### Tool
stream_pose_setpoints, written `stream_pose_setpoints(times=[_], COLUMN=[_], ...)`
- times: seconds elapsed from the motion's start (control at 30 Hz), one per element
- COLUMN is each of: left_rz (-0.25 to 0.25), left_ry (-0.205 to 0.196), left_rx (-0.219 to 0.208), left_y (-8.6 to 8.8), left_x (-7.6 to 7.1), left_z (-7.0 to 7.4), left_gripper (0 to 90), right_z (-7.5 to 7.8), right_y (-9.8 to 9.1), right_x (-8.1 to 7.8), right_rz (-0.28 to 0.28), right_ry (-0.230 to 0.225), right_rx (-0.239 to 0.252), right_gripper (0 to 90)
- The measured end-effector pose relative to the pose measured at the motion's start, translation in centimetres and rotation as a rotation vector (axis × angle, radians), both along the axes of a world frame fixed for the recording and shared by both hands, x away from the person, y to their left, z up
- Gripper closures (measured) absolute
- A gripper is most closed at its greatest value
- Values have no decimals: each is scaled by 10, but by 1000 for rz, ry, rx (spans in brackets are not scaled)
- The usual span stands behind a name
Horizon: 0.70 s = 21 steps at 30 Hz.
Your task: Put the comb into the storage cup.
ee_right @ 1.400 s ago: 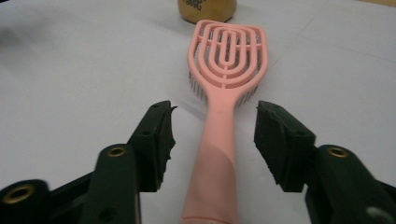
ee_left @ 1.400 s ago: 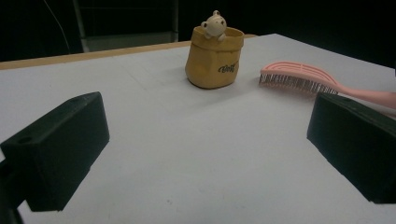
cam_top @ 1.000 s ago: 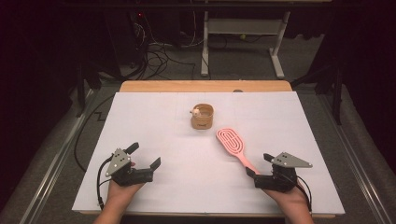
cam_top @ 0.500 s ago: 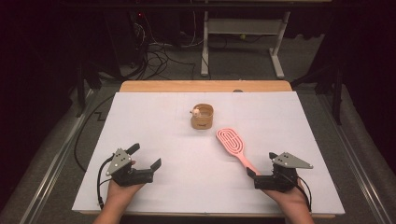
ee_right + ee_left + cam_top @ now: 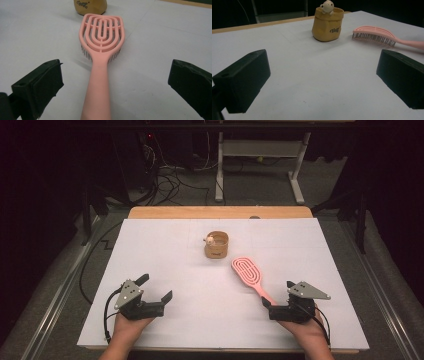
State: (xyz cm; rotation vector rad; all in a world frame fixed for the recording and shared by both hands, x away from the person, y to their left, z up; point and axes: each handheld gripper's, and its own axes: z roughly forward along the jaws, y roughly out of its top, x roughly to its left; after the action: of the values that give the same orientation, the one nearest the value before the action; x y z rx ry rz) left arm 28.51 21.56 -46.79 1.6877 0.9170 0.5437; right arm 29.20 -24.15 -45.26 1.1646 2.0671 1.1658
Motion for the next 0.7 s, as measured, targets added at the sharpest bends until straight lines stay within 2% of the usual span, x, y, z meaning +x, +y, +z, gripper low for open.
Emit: stream_pose_setpoints(times=[0.17,0.23,0.43,0.7], left_rz=[-36,-39,-47,-45], left_ry=[21,9,0,-2], left_rx=[25,40,30,12], left_y=[-4,-5,-6,-5], left_x=[1,1,2,0], left_z=[-1,-1,-1,0], left_gripper=[0,0,0,0], right_z=[1,2,4,13], right_y=[4,6,11,20], right_x=[8,11,19,28], right_rz=[-7,-13,-23,-2], right_ry=[31,44,90,140], right_rx=[-20,-20,-19,-70], right_gripper=[3,4,3,4])
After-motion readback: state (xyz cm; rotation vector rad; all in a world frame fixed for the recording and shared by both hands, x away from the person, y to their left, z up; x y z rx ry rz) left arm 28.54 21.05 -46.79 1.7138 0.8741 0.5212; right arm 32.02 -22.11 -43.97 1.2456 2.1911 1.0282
